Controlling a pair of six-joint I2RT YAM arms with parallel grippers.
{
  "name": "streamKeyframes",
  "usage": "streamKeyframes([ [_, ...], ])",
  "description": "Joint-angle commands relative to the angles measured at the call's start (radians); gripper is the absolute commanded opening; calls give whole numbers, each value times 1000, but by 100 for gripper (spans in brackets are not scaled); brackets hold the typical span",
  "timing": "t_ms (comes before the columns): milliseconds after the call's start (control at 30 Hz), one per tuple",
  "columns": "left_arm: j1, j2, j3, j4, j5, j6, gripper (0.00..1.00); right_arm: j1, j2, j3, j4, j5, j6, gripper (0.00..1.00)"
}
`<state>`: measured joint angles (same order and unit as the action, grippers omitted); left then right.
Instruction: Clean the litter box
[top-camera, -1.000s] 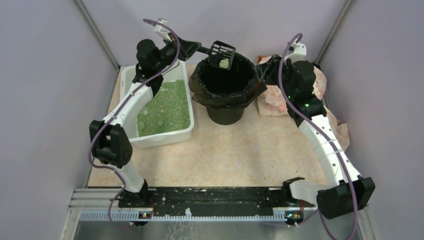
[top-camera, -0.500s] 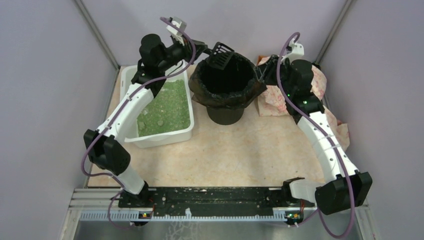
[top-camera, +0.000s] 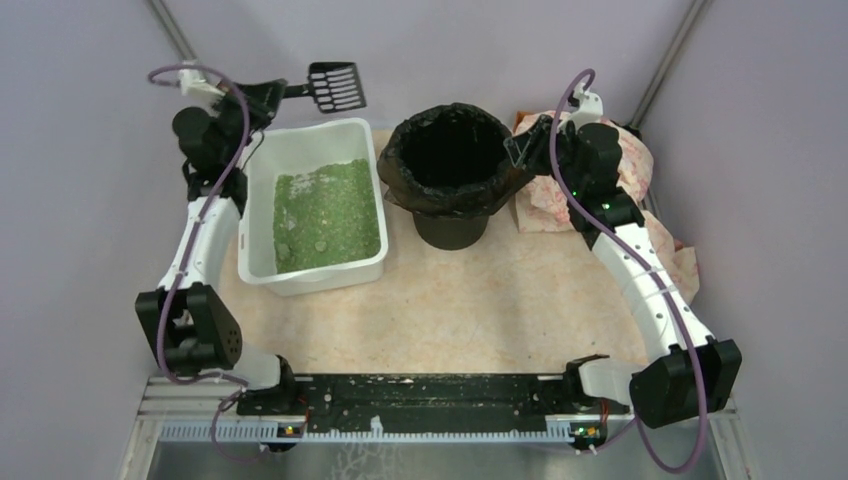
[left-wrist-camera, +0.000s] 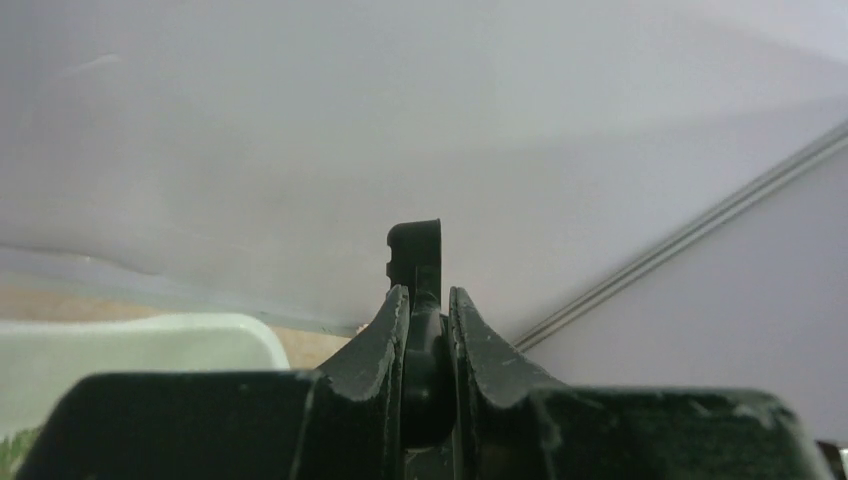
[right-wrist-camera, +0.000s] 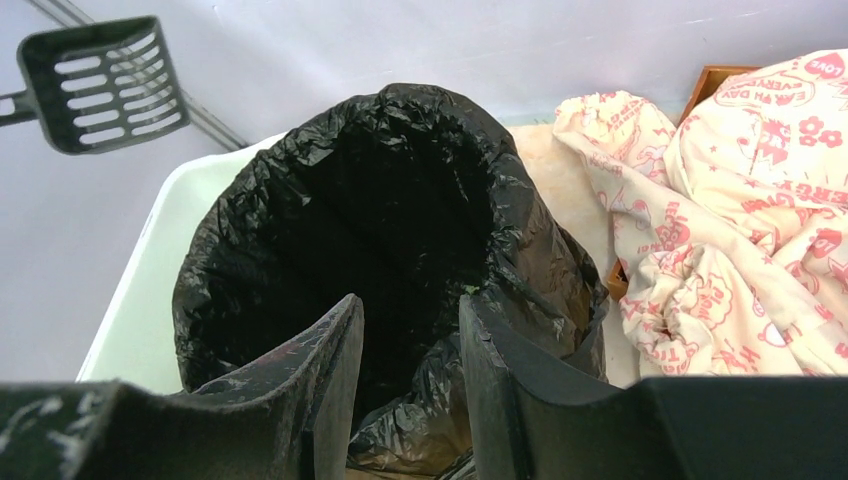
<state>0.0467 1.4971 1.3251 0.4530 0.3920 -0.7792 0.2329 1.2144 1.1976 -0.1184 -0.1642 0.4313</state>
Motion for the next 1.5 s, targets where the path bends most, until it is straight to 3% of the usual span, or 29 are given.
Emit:
streamKeyframes([
  [0,92,-113,-110,188,-18,-299,0,-5,-10,5,58,-18,9,41],
  [100,146,-170,-166,90,-50,-278,0,-6,0,3,64,-26,11,41],
  [267,165,-191,-79,-420,-117,78,0,-6,20,32,61,-38,16,41],
  [400,166,-252,-162,-580,-254,227,0,-6,27,33,58,-33,13,41],
  [667,167,-252,-305,-620,-303,323,0,-5,76,25,102,-73,56,41],
  [867,168,-224,-289,-679,-288,489,0,-6,86,19,108,-84,69,41],
  [1033,166,-202,-341,-637,-281,578,0,-5,96,18,111,-95,78,41],
  [1267,167,-100,-396,-553,-64,449,0,-5,97,16,108,-88,79,41],
  [1467,162,-35,-530,-232,113,173,0,-6,93,18,100,-81,77,41],
])
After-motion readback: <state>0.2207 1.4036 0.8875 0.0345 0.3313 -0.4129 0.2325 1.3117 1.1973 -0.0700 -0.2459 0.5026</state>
